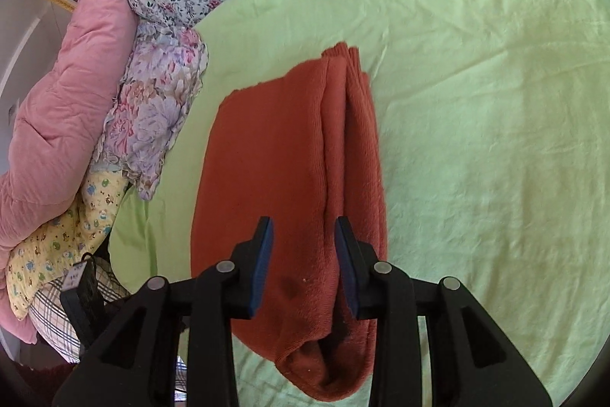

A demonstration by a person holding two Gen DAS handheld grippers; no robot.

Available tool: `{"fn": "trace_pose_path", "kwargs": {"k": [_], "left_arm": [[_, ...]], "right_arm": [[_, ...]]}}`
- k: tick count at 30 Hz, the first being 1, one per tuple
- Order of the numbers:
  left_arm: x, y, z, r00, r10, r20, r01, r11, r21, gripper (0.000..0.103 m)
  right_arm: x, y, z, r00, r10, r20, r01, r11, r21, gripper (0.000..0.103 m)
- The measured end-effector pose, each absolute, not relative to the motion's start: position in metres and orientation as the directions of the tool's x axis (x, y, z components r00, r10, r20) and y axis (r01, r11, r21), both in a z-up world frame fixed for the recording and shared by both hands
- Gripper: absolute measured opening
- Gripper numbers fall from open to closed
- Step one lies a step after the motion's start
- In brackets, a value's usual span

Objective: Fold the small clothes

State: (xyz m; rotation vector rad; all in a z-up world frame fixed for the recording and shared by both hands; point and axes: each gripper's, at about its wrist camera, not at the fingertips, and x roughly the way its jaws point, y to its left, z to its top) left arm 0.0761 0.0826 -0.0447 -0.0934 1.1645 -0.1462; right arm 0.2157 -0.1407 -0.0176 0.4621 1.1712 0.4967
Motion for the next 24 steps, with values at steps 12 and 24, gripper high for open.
{"fn": "trace_pose_path", "kwargs": {"k": [12, 24], "left_arm": [[0.080, 0.089, -0.063, 0.399, -0.102, -0.911, -0.045, 0.991, -0.130, 0.016], [0.078, 0.084, -0.065, 0.362, -0.135, -0.922, -0.047, 0.986, -0.163, 0.012]], "right_arm": [[0.218, -0.127, -0.035, 0.256, 0.564, -0.785, -0.129, 0.825, 0.551, 0.009], [0.208, -0.168, -0.063, 0.312, 0.493, -0.812, -0.034, 0.860, 0.509, 0.008]]}}
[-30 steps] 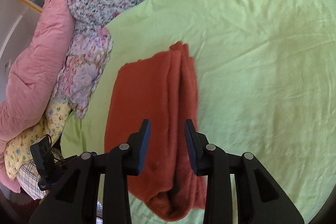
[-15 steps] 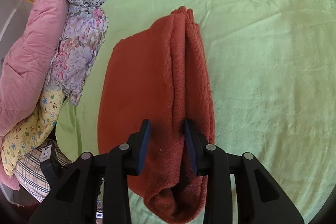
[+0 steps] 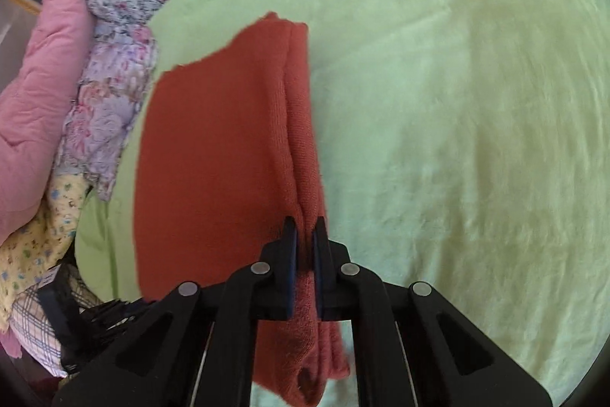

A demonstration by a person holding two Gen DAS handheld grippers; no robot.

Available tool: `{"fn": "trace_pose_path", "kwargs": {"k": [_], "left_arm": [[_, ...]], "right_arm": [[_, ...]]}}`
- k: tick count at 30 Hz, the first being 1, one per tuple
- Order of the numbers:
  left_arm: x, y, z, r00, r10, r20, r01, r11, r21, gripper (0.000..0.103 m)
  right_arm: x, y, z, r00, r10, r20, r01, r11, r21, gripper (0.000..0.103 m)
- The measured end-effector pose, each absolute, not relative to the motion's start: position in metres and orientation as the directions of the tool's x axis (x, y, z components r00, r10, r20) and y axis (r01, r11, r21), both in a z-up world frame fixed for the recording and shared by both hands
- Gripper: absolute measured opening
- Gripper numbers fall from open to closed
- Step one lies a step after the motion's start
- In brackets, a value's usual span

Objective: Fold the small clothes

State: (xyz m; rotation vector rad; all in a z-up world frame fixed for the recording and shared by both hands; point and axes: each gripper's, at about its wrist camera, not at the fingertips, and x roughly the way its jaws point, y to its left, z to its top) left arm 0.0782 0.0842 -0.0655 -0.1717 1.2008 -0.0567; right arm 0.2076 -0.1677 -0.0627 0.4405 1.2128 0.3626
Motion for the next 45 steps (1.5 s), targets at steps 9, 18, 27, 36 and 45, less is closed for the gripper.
{"fn": "trace_pose_path", "kwargs": {"k": [9, 18, 27, 36, 45], "left_arm": [[0.073, 0.091, -0.065, 0.313, -0.174, -0.934, -0.052, 0.978, -0.200, 0.012], [0.099, 0.117, 0.001, 0.474, -0.245, -0.846, -0.039, 0.954, -0.298, 0.013], [0.213, 0.105, -0.015, 0.508, -0.249, -0.825, -0.033, 0.951, -0.308, 0.021], [0.252, 0.109, -0.042, 0.421, -0.203, -0.884, -0.095, 0.959, -0.266, 0.018], [0.151, 0.112, -0.029, 0.403, -0.259, -0.878, -0.051, 0.951, -0.304, 0.018]], "right_arm": [[0.214, -0.164, -0.059, 0.294, 0.476, -0.829, -0.048, 0.874, 0.484, 0.011], [0.222, -0.167, -0.015, 0.389, 0.426, -0.817, -0.046, 0.895, 0.444, 0.030], [0.275, -0.127, -0.027, 0.374, 0.473, -0.798, -0.094, 0.875, 0.475, 0.030], [0.306, -0.126, -0.050, 0.340, 0.442, -0.830, -0.087, 0.894, 0.440, 0.030], [0.217, -0.153, -0.026, 0.329, 0.496, -0.804, -0.120, 0.866, 0.485, 0.034]]}}
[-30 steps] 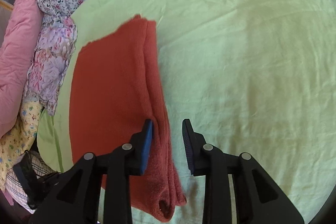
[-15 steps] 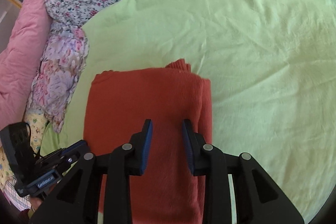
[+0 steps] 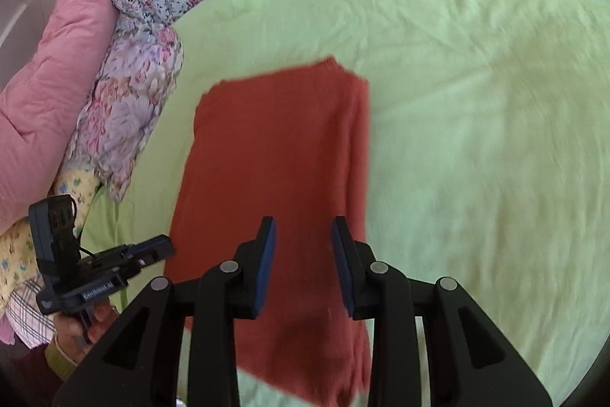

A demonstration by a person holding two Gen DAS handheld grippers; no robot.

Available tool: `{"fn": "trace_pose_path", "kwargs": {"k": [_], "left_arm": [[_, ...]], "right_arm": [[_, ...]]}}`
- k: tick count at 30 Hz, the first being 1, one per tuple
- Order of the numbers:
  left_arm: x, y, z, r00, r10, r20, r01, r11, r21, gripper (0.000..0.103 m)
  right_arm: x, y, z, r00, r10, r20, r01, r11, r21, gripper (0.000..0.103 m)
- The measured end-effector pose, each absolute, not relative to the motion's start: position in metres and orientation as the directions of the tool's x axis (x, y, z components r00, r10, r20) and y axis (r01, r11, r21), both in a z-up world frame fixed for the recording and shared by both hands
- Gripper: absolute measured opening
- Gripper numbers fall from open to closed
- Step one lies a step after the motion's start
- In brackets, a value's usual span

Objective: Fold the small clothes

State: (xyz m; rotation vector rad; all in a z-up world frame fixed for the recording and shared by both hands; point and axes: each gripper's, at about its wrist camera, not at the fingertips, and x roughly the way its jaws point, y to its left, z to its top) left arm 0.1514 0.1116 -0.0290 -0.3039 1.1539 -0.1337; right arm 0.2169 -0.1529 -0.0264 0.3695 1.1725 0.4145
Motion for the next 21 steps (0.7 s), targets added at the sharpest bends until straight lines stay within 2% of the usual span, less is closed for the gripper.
{"fn": "trace_pose_path", "kwargs": {"k": [8, 9, 11, 18, 20, 21], "left_arm": [[0.089, 0.123, -0.044, 0.345, -0.286, -0.894, -0.108, 0.934, -0.341, 0.018], [0.087, 0.120, -0.048, 0.334, -0.289, -0.897, -0.102, 0.935, -0.339, 0.018], [0.085, 0.113, -0.053, 0.318, -0.280, -0.906, -0.080, 0.944, -0.319, 0.018], [0.085, 0.100, -0.071, 0.316, -0.206, -0.926, -0.047, 0.971, -0.233, 0.020], [0.085, 0.097, -0.074, 0.332, -0.185, -0.925, -0.052, 0.976, -0.213, 0.020], [0.084, 0.095, -0.074, 0.341, -0.173, -0.924, -0.051, 0.978, -0.202, 0.018]], "right_arm": [[0.150, -0.188, -0.033, 0.335, 0.457, -0.824, 0.007, 0.873, 0.487, 0.037], [0.145, -0.189, -0.034, 0.330, 0.463, -0.823, 0.015, 0.869, 0.495, 0.040], [0.139, -0.186, -0.038, 0.314, 0.471, -0.824, 0.026, 0.864, 0.504, 0.043], [0.140, -0.170, -0.051, 0.282, 0.513, -0.811, 0.009, 0.843, 0.537, 0.042], [0.140, -0.167, -0.051, 0.265, 0.526, -0.808, -0.008, 0.839, 0.544, 0.025], [0.140, -0.165, -0.050, 0.257, 0.531, -0.808, -0.023, 0.839, 0.544, 0.004]]}}
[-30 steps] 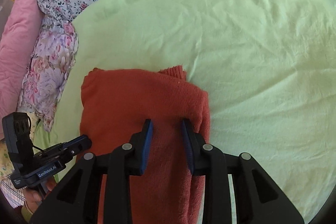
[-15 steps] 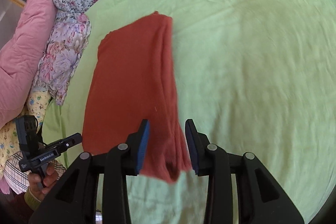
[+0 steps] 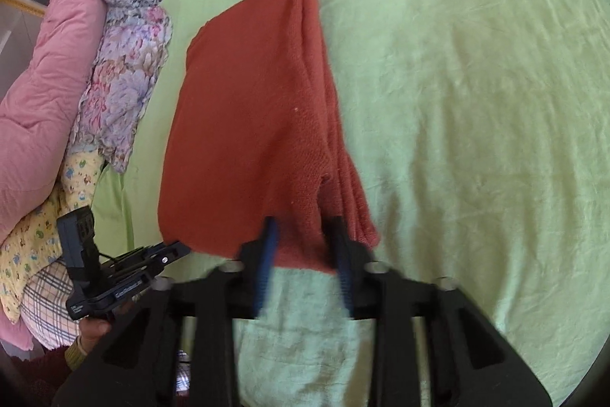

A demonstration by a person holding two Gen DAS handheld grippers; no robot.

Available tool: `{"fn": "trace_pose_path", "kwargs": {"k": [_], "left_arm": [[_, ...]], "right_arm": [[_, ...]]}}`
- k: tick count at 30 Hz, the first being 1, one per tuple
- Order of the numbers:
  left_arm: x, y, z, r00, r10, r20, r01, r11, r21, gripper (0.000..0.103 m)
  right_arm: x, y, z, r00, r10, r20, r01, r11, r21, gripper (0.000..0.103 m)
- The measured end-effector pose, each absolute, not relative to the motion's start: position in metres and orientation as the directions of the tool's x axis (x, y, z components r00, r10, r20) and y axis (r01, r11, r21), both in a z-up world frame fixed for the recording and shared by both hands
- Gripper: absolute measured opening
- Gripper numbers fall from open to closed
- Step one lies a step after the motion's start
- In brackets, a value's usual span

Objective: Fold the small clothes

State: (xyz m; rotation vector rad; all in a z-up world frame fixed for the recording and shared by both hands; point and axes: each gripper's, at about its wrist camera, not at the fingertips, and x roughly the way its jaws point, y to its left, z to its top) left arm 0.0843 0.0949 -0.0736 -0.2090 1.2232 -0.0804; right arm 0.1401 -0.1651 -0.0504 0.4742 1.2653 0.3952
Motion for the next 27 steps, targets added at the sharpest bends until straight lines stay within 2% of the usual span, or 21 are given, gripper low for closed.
{"fn": "trace_pose_path", "kwargs": {"k": [4, 8, 12, 14, 15, 16, 20, 23, 25, 26, 27], "left_arm": [[0.079, 0.091, -0.071, 0.372, -0.153, -0.915, -0.056, 0.981, -0.187, 0.009], [0.076, 0.094, -0.071, 0.363, -0.167, -0.917, -0.071, 0.976, -0.206, 0.006], [0.072, 0.099, -0.067, 0.334, -0.155, -0.930, -0.082, 0.978, -0.192, 0.006], [0.068, 0.107, -0.064, 0.315, -0.165, -0.935, -0.096, 0.974, -0.204, 0.006], [0.066, 0.112, -0.059, 0.316, -0.168, -0.934, -0.096, 0.974, -0.207, 0.006], [0.064, 0.114, -0.053, 0.322, -0.173, -0.931, -0.092, 0.973, -0.212, 0.006], [0.067, 0.115, -0.021, 0.405, -0.223, -0.887, -0.040, 0.964, -0.261, 0.006], [0.085, 0.109, -0.008, 0.449, -0.252, -0.857, -0.018, 0.956, -0.291, 0.006], [0.099, 0.103, -0.011, 0.445, -0.313, -0.839, 0.014, 0.939, -0.343, 0.007], [0.104, 0.098, -0.017, 0.432, -0.326, -0.841, 0.026, 0.937, -0.350, 0.010], [0.107, 0.093, -0.028, 0.407, -0.313, -0.858, 0.029, 0.944, -0.330, 0.009]], "right_arm": [[0.136, -0.174, -0.030, 0.301, 0.564, -0.769, -0.093, 0.820, 0.564, 0.004], [0.142, -0.182, -0.046, 0.266, 0.475, -0.839, -0.083, 0.878, 0.471, 0.004], [0.148, -0.180, -0.066, 0.220, 0.437, -0.872, -0.048, 0.898, 0.438, 0.005], [0.149, -0.177, -0.064, 0.207, 0.407, -0.890, -0.049, 0.913, 0.406, 0.014], [0.148, -0.177, -0.062, 0.202, 0.374, -0.905, -0.046, 0.927, 0.373, 0.032], [0.147, -0.180, -0.060, 0.203, 0.333, -0.921, -0.035, 0.942, 0.333, 0.044], [0.141, -0.192, -0.033, 0.292, 0.310, -0.905, -0.020, 0.948, 0.318, 0.044], [0.141, -0.181, -0.006, 0.389, 0.373, -0.842, -0.086, 0.925, 0.371, 0.044], [0.145, -0.164, -0.002, 0.392, 0.428, -0.814, -0.146, 0.903, 0.404, 0.044], [0.147, -0.152, -0.006, 0.368, 0.449, -0.814, -0.176, 0.893, 0.413, 0.044], [0.150, -0.143, -0.012, 0.346, 0.454, -0.821, -0.193, 0.891, 0.411, 0.044]]}}
